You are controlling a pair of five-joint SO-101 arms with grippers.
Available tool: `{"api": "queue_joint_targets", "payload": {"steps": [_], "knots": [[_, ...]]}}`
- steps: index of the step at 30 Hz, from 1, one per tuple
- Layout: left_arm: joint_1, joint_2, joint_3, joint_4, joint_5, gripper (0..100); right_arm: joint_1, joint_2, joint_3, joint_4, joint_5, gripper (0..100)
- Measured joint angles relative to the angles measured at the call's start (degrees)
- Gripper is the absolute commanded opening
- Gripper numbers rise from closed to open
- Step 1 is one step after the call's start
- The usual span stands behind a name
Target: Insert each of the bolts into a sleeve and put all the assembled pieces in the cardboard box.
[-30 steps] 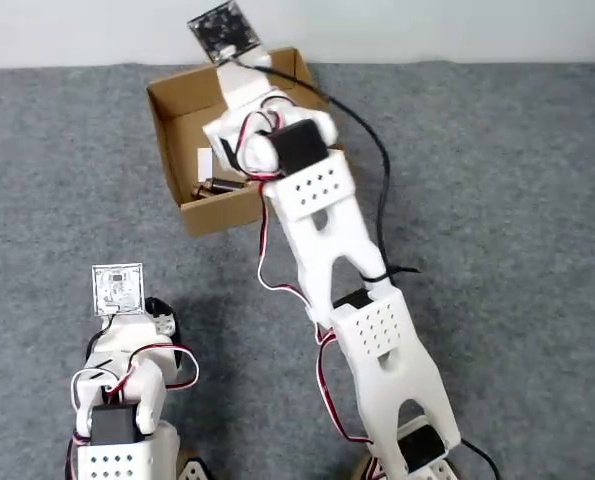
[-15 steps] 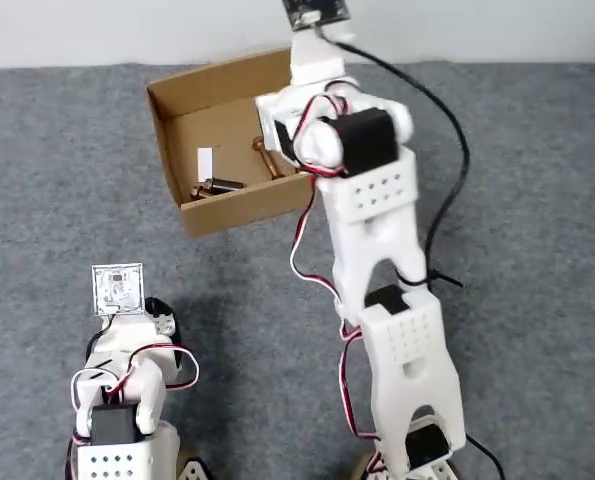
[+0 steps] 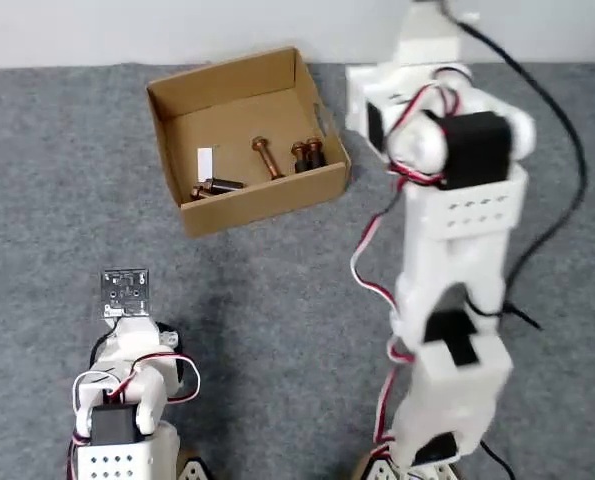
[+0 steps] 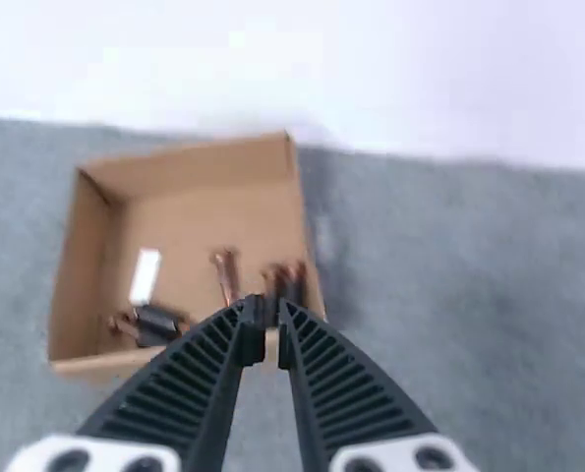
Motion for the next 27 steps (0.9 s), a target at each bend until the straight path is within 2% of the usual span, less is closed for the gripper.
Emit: {"api": "queue_joint_targets", "payload": {"steps": [12,18,27], "knots": [[0.0,0.0,0.0,0.0,0.0,1,7.1,-36.3,56.2,-1.1,-4.5,0.8],[0.0,0.0,0.0,0.0,0.0,1,12.7,-56.2,86.4,-13.8,-4.5,0.8],[0.0,0.0,0.0,0.0,0.0,1,13.4,-84.3,127.2,-29.9,-2.1,0.8]]}}
